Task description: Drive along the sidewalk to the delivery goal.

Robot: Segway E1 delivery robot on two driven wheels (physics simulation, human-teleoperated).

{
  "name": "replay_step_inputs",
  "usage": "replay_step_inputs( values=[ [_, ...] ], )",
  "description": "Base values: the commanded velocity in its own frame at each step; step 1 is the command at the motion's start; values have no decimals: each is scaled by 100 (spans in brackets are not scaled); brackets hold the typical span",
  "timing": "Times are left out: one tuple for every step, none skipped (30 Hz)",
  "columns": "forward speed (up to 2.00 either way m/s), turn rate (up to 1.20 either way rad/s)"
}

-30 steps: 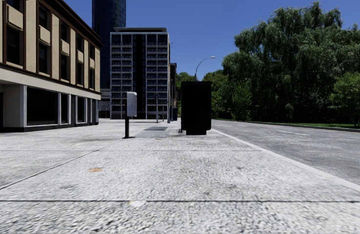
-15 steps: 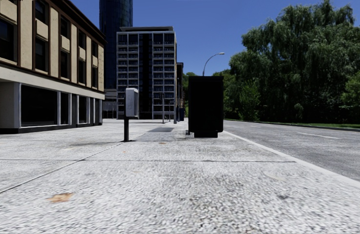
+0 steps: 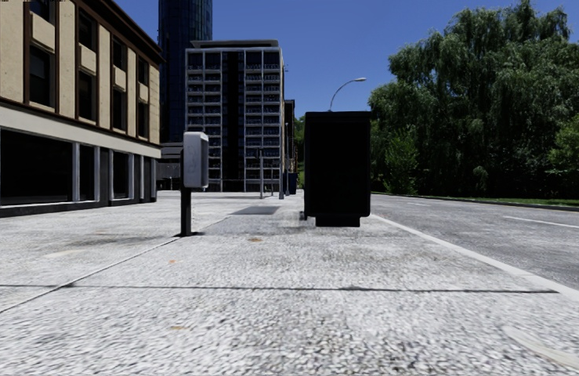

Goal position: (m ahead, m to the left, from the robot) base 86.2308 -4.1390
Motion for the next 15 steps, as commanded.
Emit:
replay_step_inputs(
  values=[
    [200,0],
    [200,19],
    [200,19],
    [200,61],
    [200,70],
    [200,73],
    [200,69],
    [200,34],
    [200,11],
    [200,1],
    [200,0],
    [200,0],
    [200,0],
    [200,0],
    [200,0]
  ],
)
